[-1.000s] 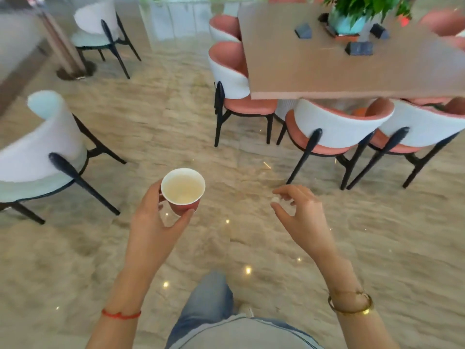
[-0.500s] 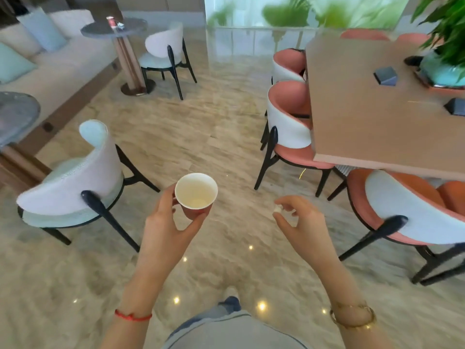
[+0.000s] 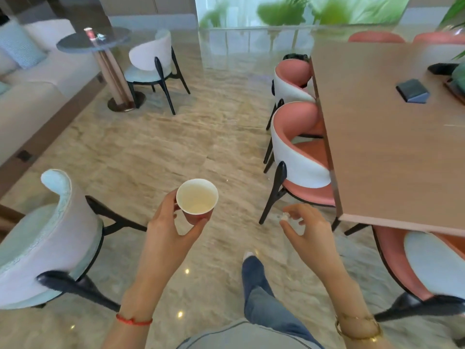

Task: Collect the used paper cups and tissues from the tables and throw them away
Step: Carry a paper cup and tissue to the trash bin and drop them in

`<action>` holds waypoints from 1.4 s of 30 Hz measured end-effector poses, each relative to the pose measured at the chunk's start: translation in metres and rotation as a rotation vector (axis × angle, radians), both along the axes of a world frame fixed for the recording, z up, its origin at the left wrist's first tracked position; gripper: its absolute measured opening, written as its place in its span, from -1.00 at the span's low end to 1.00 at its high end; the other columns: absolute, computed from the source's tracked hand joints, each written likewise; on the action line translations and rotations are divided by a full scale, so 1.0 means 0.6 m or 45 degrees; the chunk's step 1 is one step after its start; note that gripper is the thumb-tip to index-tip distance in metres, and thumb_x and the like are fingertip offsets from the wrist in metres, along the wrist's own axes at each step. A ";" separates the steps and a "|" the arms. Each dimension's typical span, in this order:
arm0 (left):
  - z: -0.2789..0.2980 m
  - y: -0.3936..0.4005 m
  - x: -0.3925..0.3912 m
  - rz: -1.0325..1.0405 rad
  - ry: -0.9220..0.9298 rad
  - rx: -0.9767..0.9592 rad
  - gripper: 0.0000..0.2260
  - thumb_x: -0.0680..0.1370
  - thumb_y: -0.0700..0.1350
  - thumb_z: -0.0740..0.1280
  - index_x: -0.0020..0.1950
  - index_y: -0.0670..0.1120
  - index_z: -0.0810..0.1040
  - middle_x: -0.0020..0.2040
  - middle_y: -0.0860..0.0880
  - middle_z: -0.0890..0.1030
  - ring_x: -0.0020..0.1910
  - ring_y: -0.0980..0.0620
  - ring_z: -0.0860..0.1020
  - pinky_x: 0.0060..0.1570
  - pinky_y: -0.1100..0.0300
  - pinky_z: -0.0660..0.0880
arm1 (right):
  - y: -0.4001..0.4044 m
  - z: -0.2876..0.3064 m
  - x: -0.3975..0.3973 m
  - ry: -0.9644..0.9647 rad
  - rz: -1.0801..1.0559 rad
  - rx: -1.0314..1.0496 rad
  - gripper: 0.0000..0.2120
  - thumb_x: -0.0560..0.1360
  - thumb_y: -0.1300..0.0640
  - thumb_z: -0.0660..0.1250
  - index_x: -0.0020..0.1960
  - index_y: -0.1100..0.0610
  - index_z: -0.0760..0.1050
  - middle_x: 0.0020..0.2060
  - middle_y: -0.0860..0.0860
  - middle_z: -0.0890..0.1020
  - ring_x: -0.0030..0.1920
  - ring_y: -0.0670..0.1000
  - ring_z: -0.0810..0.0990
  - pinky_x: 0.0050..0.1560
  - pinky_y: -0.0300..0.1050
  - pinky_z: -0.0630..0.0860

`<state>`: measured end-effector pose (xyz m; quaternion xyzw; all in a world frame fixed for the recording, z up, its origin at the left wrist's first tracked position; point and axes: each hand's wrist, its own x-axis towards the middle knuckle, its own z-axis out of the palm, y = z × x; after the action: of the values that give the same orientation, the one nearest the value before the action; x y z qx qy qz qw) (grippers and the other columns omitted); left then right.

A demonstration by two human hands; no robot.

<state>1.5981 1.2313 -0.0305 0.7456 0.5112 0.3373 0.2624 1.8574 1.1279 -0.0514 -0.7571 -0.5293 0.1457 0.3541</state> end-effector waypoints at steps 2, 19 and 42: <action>-0.002 0.077 0.039 0.011 -0.002 -0.003 -0.37 0.33 0.12 0.50 0.34 0.01 0.40 0.09 0.20 0.52 0.02 0.15 0.55 -0.10 0.53 0.38 | 0.083 -0.001 0.042 0.005 0.005 0.001 -0.79 0.47 0.17 0.42 0.10 0.04 0.54 -0.09 -0.09 0.58 -0.05 -0.11 0.51 -0.05 -0.43 0.34; 0.027 0.686 0.305 0.143 -0.024 0.028 -0.38 0.37 -0.02 0.54 0.36 -0.07 0.40 0.16 0.04 0.56 0.06 0.09 0.54 -0.09 0.61 0.35 | 0.748 0.027 0.321 -0.056 0.163 0.010 -0.81 0.49 0.09 0.39 0.10 0.00 0.54 -0.05 -0.09 0.59 0.01 -0.10 0.51 0.05 -0.13 0.49; 0.040 1.625 0.705 -0.347 -0.111 0.024 -0.43 0.38 0.11 0.49 0.32 0.23 0.32 0.17 0.40 0.45 0.16 0.34 0.46 0.02 0.56 0.36 | 1.555 0.022 0.658 0.037 -0.238 0.071 -0.82 0.48 0.16 0.40 0.08 0.07 0.55 -0.11 -0.07 0.57 -0.07 -0.13 0.50 -0.02 -0.27 0.42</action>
<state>2.0209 2.2061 -0.0066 0.7951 0.3902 0.3355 0.3208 2.2522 2.0607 -0.0384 -0.7907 -0.4551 0.1084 0.3948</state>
